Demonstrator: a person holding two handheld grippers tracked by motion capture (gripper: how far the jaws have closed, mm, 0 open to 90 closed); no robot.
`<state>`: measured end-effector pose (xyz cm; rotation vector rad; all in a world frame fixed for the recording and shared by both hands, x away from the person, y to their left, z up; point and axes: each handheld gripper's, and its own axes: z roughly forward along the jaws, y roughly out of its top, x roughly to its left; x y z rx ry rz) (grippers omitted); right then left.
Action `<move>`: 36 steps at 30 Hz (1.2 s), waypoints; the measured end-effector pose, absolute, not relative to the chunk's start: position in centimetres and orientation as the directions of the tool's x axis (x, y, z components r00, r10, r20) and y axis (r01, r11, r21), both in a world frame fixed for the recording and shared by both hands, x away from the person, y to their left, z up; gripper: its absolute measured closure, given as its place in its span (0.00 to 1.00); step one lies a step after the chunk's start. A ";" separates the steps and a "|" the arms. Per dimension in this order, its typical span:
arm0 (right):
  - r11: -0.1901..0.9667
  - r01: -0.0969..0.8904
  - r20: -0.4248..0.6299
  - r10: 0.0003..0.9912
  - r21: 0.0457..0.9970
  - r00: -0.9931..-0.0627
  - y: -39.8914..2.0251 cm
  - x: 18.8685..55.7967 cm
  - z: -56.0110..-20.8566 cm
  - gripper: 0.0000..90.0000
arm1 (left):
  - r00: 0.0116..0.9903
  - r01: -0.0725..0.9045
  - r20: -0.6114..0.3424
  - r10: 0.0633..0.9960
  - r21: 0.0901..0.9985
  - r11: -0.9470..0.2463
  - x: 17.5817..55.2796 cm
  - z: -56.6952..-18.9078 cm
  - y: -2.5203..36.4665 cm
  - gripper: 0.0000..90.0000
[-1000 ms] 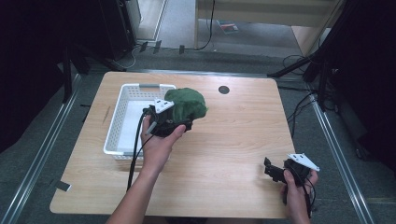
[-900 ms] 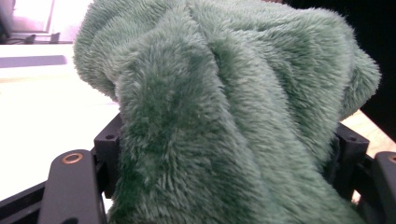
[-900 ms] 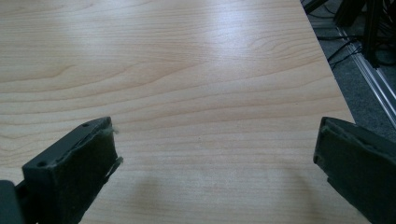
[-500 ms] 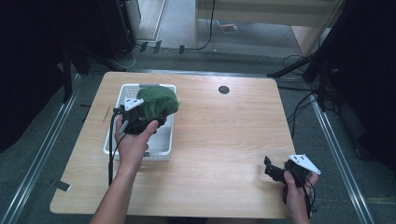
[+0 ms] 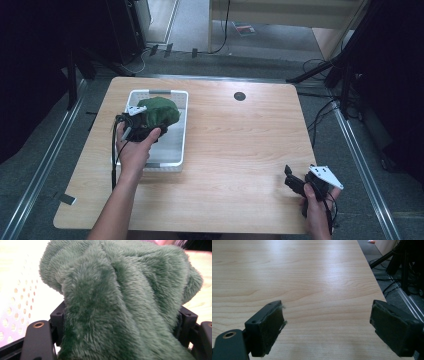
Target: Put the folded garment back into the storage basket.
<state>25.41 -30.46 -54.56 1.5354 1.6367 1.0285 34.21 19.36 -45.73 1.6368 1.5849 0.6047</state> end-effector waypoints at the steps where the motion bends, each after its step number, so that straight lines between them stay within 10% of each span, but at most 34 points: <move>1: 0.002 0.474 0.048 0.994 0.881 -0.093 -30.5 25.4 -54.6 0.13 | 0.111 0.634 -0.162 0.980 0.771 0.055 34.7 -46.2 19.5 0.27; 23: -0.015 0.474 0.063 0.994 0.880 -0.085 -30.6 25.5 -54.6 0.07 | 0.046 0.828 -0.117 0.992 0.560 0.028 38.4 -48.6 19.8 0.13; 36: -0.009 0.479 0.058 0.995 0.878 -0.086 -30.6 25.5 -54.6 0.06 | 0.104 0.716 -0.220 0.970 0.694 0.081 36.2 -45.7 20.7 0.00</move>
